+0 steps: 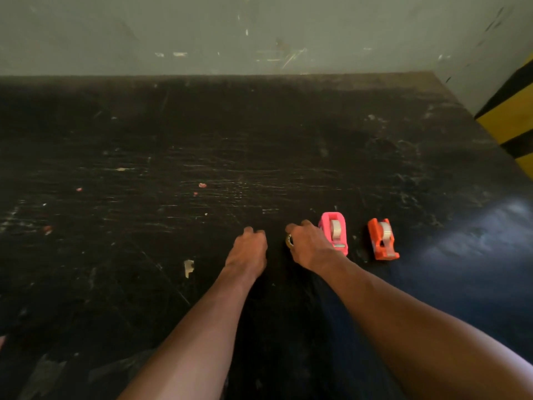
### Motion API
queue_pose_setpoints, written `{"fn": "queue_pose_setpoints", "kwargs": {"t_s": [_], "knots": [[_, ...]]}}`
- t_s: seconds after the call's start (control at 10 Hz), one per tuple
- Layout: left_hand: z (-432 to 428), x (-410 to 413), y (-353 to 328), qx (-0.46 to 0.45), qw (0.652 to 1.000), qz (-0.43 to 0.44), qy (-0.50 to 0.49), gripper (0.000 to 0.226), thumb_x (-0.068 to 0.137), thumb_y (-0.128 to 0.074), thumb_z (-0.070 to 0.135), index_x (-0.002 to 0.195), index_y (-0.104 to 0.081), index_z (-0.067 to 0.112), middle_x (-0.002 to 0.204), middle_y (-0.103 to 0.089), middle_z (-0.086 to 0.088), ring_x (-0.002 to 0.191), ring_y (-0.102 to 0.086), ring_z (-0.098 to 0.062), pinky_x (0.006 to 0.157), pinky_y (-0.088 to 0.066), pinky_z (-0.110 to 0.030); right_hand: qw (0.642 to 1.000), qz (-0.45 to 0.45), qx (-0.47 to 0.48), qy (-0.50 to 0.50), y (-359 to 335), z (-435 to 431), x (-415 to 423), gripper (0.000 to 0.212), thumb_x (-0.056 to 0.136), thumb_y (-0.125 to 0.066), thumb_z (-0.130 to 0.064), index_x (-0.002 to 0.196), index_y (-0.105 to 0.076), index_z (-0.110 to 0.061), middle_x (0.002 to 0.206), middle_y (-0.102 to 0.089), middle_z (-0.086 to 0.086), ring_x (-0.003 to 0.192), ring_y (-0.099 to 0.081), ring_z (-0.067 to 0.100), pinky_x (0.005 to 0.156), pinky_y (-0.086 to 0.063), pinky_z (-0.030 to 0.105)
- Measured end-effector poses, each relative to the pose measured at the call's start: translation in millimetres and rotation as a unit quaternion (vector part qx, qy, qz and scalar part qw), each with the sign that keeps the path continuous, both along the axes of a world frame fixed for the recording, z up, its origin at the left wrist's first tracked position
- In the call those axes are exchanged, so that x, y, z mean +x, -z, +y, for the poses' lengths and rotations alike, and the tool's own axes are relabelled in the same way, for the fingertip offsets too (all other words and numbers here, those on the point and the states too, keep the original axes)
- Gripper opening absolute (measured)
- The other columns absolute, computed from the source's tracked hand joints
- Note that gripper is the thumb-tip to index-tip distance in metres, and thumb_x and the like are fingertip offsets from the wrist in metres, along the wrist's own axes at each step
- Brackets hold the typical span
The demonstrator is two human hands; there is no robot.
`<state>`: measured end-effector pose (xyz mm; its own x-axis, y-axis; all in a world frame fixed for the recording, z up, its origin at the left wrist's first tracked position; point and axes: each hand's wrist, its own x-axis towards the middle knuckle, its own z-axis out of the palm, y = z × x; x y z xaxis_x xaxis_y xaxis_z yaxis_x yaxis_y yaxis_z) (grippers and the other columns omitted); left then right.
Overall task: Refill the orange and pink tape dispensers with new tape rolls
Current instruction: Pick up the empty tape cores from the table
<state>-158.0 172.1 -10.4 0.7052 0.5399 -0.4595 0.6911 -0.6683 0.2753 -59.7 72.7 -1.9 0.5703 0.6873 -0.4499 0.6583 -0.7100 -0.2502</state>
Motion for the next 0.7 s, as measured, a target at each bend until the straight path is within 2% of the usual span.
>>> {"fn": "queue_pose_setpoints", "kwargs": {"t_s": [0.3, 0.5, 0.6, 0.7], "knots": [[7.3, 10.3, 18.8, -0.010, 1.000, 0.004, 0.012, 0.069, 0.093, -0.069, 0.005, 0.155, -0.042, 0.018, 0.159, -0.039, -0.013, 0.146, -0.045, -0.034, 0.119, -0.044, -0.045, 1.000, 0.005, -0.018, 0.008, 20.0, 8.3, 10.7, 0.059, 0.090, -0.067, -0.016, 0.143, -0.042, -0.019, 0.138, -0.047, 0.017, 0.121, -0.055, 0.031, 0.097, -0.051, 0.039], [2.0, 12.3, 18.4, -0.003, 1.000, -0.004, -0.005, 0.072, 0.094, -0.067, 0.002, 0.157, -0.037, 0.017, 0.161, -0.037, -0.014, 0.148, -0.043, -0.033, 0.119, -0.041, -0.045, 0.999, 0.016, 0.003, 0.038, 21.0, 4.5, 7.3, 0.074, 0.088, -0.070, -0.014, 0.149, -0.028, -0.017, 0.142, -0.047, 0.018, 0.129, -0.051, 0.032, 0.103, -0.047, 0.041], [-1.9, 8.7, 17.8, -0.003, 1.000, -0.009, -0.029, 0.080, 0.094, -0.067, 0.003, 0.162, -0.025, 0.016, 0.165, -0.034, -0.015, 0.151, -0.040, -0.034, 0.122, -0.039, -0.045, 0.999, 0.024, 0.010, 0.044, 21.0, -2.2, 3.1, 0.081, 0.086, -0.071, -0.011, 0.151, -0.023, -0.017, 0.143, -0.047, 0.018, 0.131, -0.050, 0.032, 0.106, -0.045, 0.042], [-7.9, 3.6, 12.1, -0.019, 0.998, -0.016, -0.062, 0.098, 0.095, -0.066, 0.002, 0.166, -0.002, 0.019, 0.167, -0.030, -0.016, 0.152, -0.038, -0.035, 0.123, -0.036, -0.048, 0.997, 0.039, 0.028, 0.059, 18.2, -8.9, -3.2, 0.085, 0.085, -0.071, -0.008, 0.152, -0.019, -0.019, 0.143, -0.047, 0.018, 0.128, -0.053, 0.032, 0.104, -0.048, 0.043]]}}
